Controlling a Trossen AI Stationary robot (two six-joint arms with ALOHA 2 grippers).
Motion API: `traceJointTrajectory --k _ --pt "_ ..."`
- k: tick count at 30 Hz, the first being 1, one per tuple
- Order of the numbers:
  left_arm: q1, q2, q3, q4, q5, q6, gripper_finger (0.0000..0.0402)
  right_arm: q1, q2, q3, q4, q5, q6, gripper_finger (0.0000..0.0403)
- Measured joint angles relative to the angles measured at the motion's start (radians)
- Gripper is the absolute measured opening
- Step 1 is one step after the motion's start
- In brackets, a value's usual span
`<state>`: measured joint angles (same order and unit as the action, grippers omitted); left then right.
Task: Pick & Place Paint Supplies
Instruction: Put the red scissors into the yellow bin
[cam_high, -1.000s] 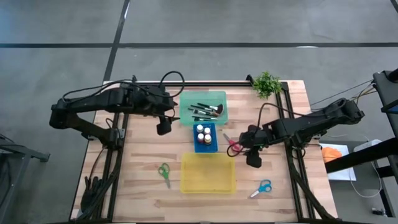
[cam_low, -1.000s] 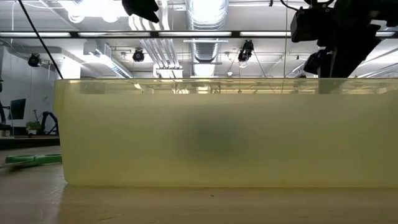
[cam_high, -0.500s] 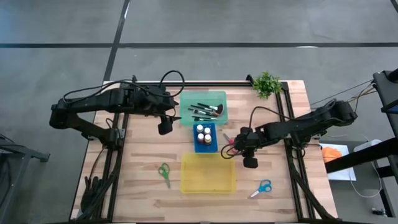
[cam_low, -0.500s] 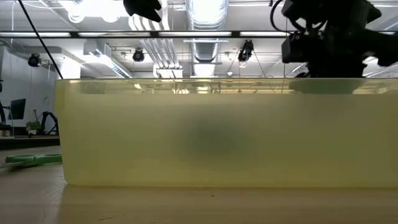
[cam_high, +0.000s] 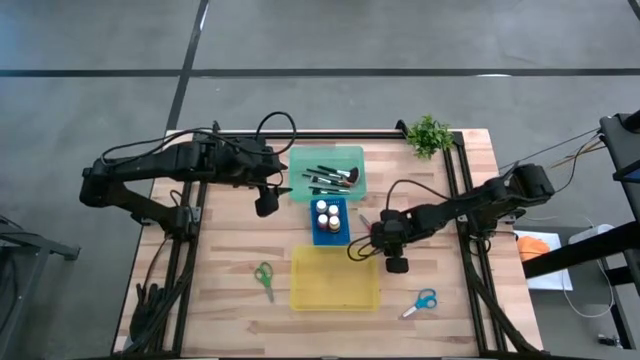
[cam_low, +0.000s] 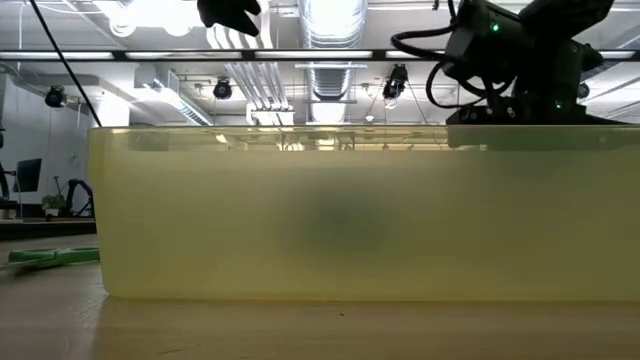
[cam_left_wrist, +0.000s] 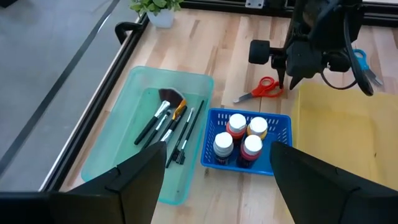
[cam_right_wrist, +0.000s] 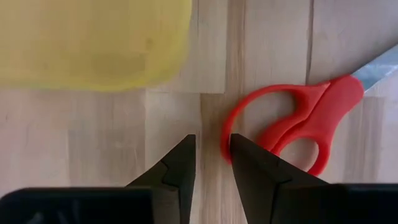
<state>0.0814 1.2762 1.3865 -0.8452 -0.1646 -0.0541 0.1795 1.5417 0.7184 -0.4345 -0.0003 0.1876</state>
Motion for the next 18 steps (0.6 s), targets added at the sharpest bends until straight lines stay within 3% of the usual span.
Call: traceJointTrajectory --k 8,18 --pt "0.000 0.000 0.000 0.005 0.000 -0.003 0.0294 -0.006 -0.029 -0.002 0.010 0.002 -0.005 0.0097" --pt "0.000 0.000 0.000 0.014 0.000 -0.023 0.0294 -0.008 0.041 -0.001 0.012 0.002 -0.008 0.0097"
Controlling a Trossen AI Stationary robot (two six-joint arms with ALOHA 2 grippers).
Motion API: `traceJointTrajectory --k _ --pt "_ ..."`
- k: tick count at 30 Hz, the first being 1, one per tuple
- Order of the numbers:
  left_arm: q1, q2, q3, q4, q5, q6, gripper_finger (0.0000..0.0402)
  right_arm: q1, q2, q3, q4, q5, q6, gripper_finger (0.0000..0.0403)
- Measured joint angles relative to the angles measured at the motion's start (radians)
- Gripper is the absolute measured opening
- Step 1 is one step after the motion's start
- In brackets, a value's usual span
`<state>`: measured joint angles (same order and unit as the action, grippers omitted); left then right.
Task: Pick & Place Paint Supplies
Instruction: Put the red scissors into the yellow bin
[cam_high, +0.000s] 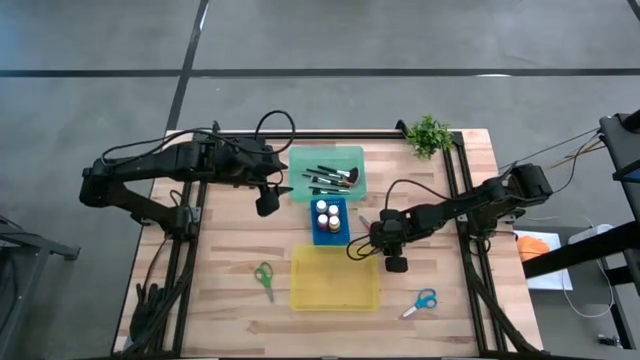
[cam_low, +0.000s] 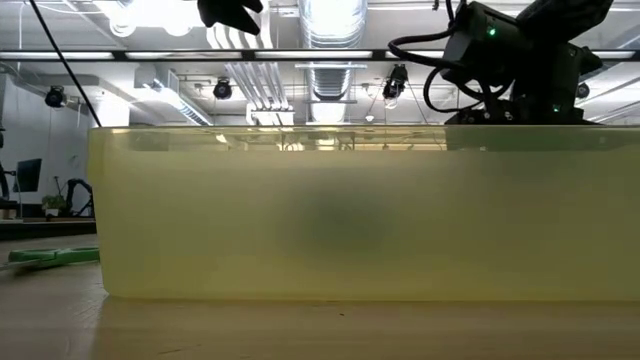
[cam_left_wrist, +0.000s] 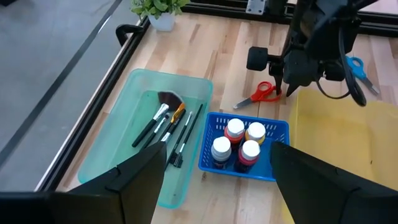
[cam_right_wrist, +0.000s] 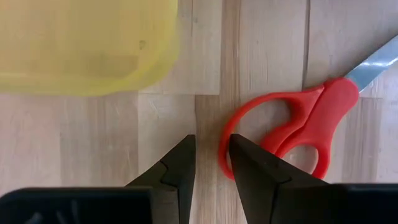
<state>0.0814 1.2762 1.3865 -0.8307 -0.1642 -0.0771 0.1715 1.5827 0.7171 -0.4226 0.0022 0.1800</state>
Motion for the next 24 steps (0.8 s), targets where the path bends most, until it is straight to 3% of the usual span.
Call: traceJointTrajectory --k 4,10,17,24 --pt "0.000 0.000 0.001 0.000 0.000 -0.005 0.0294 0.000 0.024 0.002 -0.015 0.014 0.029 0.0091" --pt "0.000 0.000 0.002 0.001 0.000 -0.007 0.0294 -0.001 0.045 0.004 -0.025 0.030 0.102 0.0018" --pt "-0.001 0.000 0.002 0.003 0.000 -0.007 0.0294 -0.001 -0.023 -0.003 -0.045 0.027 0.176 0.0010" --pt "-0.001 0.000 0.002 0.004 0.000 -0.005 0.0294 0.001 -0.150 -0.010 -0.223 0.038 0.275 0.0008"
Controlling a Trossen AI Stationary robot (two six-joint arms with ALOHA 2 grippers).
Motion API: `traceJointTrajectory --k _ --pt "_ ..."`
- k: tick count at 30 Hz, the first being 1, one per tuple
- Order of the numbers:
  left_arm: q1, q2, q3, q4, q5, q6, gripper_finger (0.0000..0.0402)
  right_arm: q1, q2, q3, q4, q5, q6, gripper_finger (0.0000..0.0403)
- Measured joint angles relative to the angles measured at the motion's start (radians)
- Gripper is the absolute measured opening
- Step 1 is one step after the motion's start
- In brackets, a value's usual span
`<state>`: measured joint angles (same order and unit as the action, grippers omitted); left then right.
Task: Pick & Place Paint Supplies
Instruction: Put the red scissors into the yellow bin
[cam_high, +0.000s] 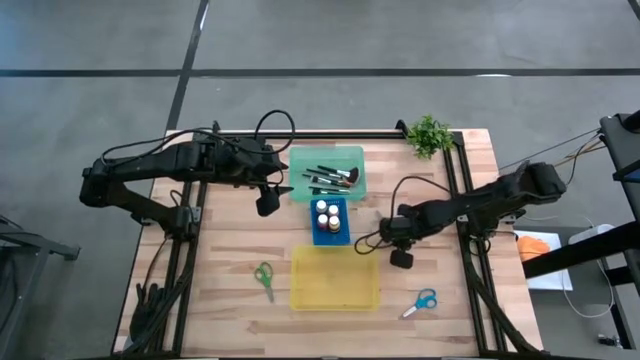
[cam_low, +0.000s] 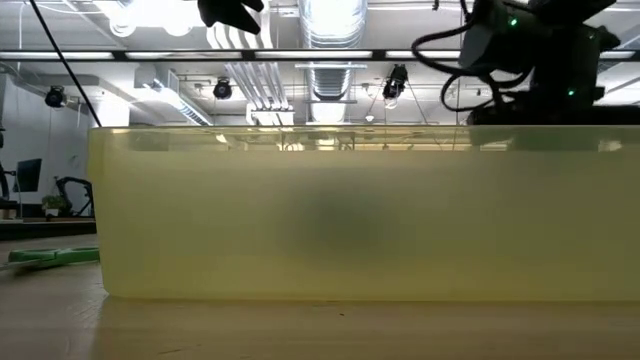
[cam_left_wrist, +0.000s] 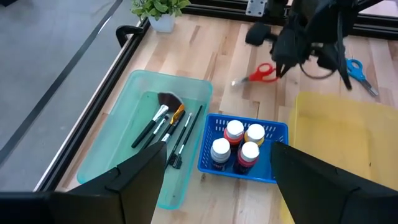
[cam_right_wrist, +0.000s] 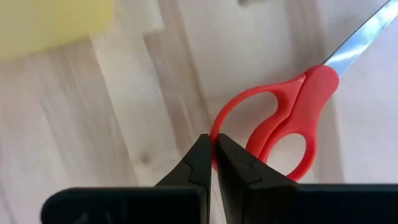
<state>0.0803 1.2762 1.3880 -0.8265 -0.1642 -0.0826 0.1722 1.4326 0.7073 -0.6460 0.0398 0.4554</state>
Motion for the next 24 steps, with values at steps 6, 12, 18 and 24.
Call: traceJointTrajectory --k 6,12,18,24 --pt "0.000 0.000 0.000 0.000 0.000 0.004 0.0294 0.007 -0.150 0.000 -0.068 0.005 0.090 0.0008" --pt "0.000 0.000 0.000 0.003 0.000 0.007 0.0294 0.047 -0.293 0.011 -0.092 -0.043 0.182 0.0008" --pt "0.000 0.000 0.000 0.003 0.000 0.012 0.0294 0.162 -0.352 0.122 -0.047 -0.148 0.216 0.0008" --pt "0.000 0.000 -0.001 0.010 0.000 0.041 0.0294 0.241 -0.216 0.352 -0.058 -0.150 0.148 0.0007"
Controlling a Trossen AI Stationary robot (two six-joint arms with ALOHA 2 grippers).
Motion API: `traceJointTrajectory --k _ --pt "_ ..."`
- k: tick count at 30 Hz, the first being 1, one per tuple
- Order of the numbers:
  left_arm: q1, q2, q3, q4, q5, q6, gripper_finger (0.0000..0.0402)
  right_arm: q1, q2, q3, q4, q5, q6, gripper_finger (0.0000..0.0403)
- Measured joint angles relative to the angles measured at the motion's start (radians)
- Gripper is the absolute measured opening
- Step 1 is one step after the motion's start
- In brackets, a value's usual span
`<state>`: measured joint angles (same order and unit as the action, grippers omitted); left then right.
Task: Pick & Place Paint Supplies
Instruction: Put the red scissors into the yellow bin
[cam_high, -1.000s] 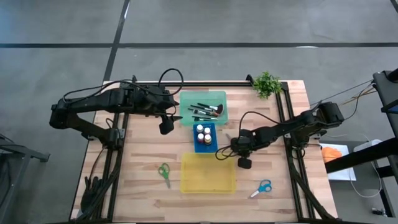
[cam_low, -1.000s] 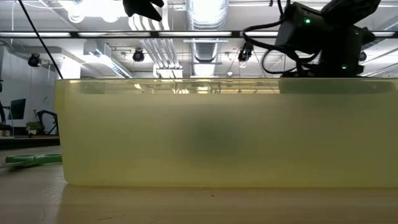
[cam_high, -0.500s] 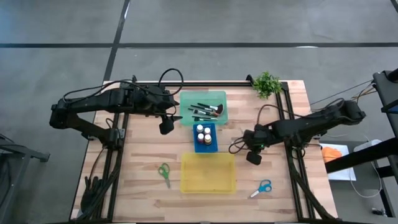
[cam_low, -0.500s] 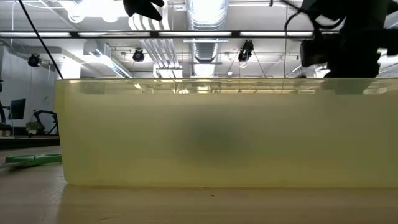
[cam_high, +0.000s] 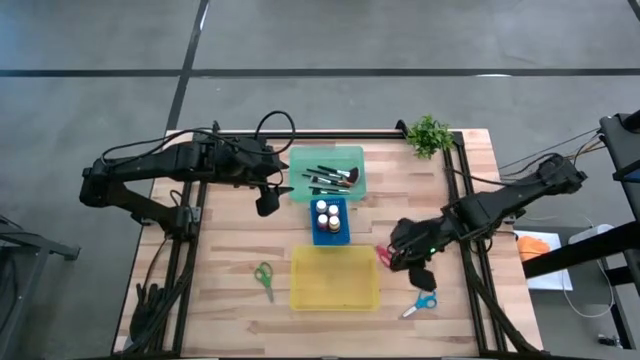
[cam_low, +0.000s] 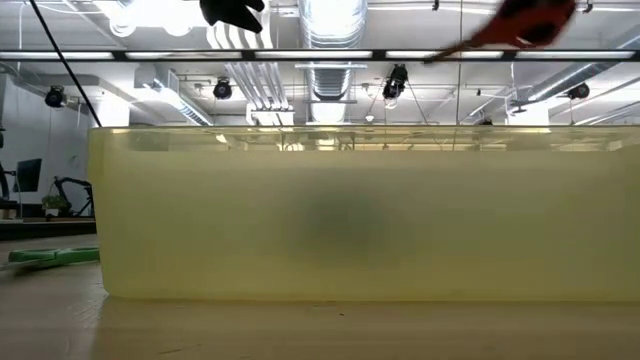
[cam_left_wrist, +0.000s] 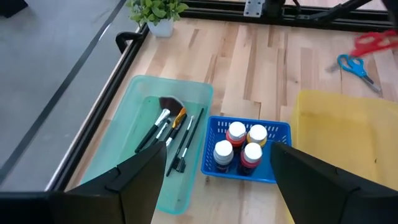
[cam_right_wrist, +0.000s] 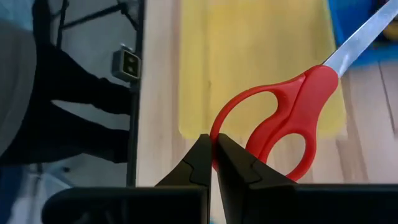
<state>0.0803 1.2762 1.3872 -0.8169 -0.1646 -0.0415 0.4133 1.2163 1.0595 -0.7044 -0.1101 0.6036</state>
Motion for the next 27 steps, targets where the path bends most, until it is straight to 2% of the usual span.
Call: traceJointTrajectory --k 3,6,11,21,27 --pt "0.000 0.000 0.000 0.007 -0.001 0.012 0.0294 -0.017 0.124 0.113 -0.004 -0.007 -0.123 0.0007" --pt "0.000 0.000 0.000 0.014 -0.001 0.016 0.0294 -0.059 0.233 0.205 -0.055 -0.071 -0.258 0.0007" --pt "-0.002 0.000 0.000 0.020 -0.001 0.031 0.0294 -0.099 0.319 0.301 -0.084 -0.093 -0.383 0.0007" --pt "-0.019 0.000 0.000 0.009 0.042 0.071 0.0294 -0.118 0.544 0.376 -0.063 -0.127 -0.439 0.0007" --pt "-0.022 0.000 0.000 0.007 0.060 0.096 0.0294 -0.121 0.614 0.386 -0.043 -0.126 -0.405 0.0007"
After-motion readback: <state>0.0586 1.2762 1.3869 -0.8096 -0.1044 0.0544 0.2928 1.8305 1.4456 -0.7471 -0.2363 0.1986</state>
